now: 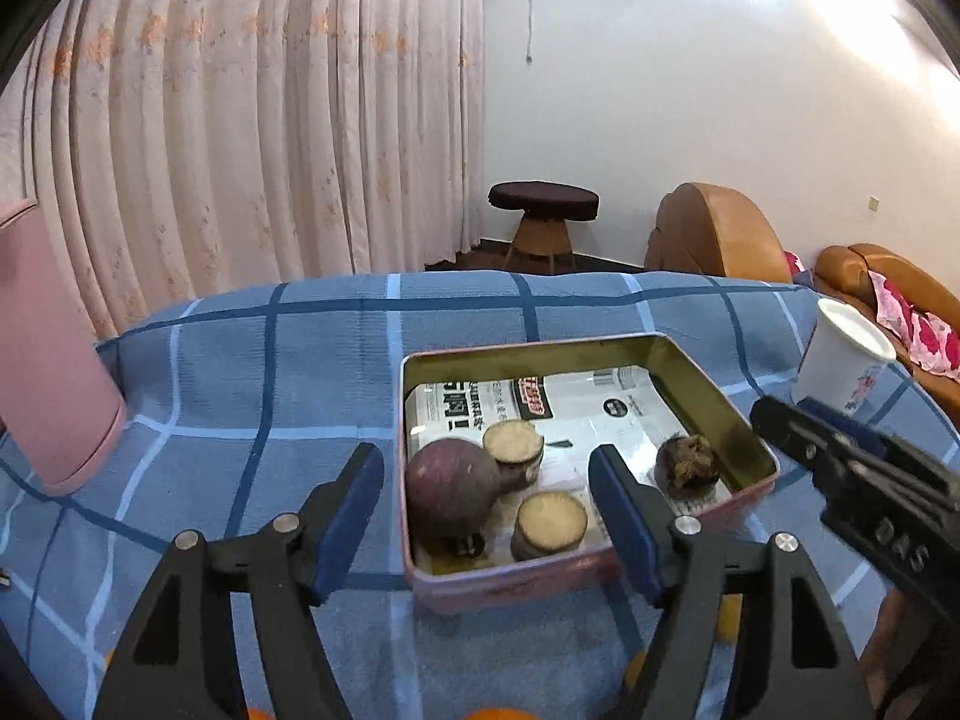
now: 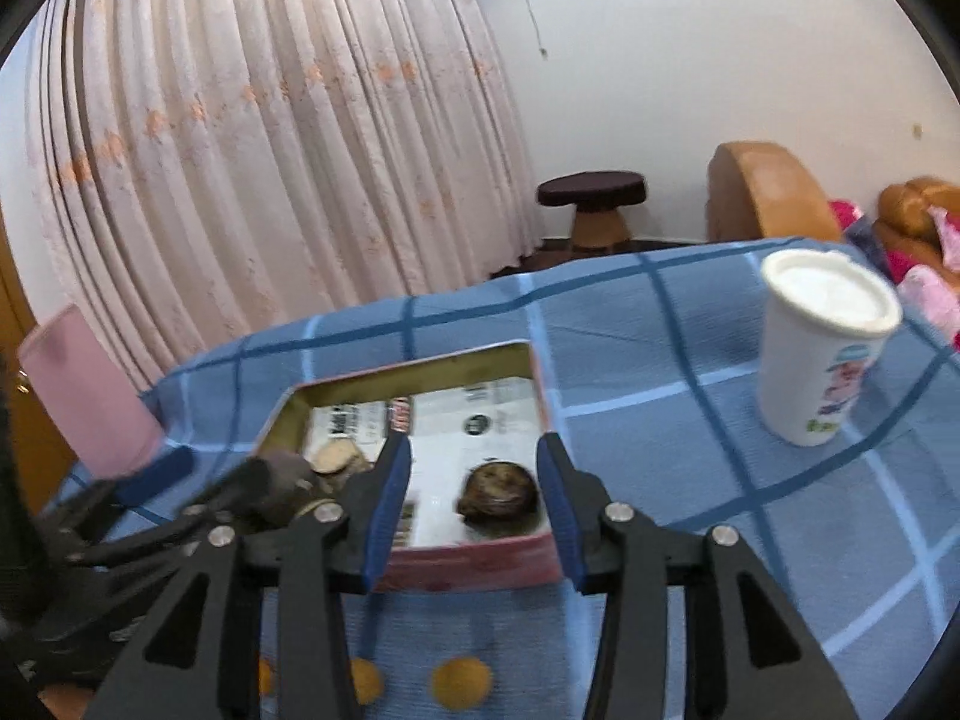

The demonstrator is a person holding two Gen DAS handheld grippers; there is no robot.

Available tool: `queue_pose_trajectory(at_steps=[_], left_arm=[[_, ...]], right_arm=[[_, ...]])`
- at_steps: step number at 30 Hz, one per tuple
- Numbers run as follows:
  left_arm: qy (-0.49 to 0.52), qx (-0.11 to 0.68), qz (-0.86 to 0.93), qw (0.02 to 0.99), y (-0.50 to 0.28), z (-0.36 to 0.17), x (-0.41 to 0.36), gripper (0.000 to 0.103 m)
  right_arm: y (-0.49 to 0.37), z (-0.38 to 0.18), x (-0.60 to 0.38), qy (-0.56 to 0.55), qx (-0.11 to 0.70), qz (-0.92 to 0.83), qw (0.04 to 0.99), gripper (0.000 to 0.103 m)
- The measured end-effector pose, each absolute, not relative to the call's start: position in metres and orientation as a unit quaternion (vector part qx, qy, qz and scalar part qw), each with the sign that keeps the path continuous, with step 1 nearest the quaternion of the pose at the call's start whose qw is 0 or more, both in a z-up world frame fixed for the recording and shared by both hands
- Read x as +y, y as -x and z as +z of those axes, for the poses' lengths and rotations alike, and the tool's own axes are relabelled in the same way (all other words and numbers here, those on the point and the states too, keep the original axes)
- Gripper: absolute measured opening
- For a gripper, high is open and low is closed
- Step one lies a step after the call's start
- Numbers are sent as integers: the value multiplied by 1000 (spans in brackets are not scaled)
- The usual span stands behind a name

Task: Organize fruits
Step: 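Grasp a small yellow fruit with the left tool while the right tool grasps another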

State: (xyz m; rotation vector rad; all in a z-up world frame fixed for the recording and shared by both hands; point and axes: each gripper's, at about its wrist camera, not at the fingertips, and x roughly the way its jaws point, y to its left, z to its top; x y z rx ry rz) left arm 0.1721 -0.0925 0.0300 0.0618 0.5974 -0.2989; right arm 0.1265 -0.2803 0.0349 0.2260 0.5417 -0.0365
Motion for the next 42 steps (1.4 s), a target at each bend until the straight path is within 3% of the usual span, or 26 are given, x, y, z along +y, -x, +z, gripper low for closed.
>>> queue_pose_trajectory(at_steps=[6, 14, 19, 27, 31, 42], left_arm=[[-26, 310, -182, 933, -162, 24, -88, 72], [-73, 334, -240, 909, -142, 16, -112, 72], [-103, 354, -262, 892, -137, 8, -123, 72], [-104, 368, -273, 883, -141, 10, -113, 72], [-119, 375, -290, 873, -138, 6, -119, 72], [-162, 399, -301, 851, -134, -15, -143, 72]], right_arm=[[-103, 31, -286, -78, 274, -30, 958, 48], [-83, 0, -283, -69, 346, 41, 935, 47], [-82, -10, -262, -13, 367, 52, 929, 42], [-92, -25, -263, -27, 418, 72, 905, 38], [-93, -27, -263, -29, 420, 78, 904, 29], [-86, -12, -303, -102, 385, 19, 917, 28]])
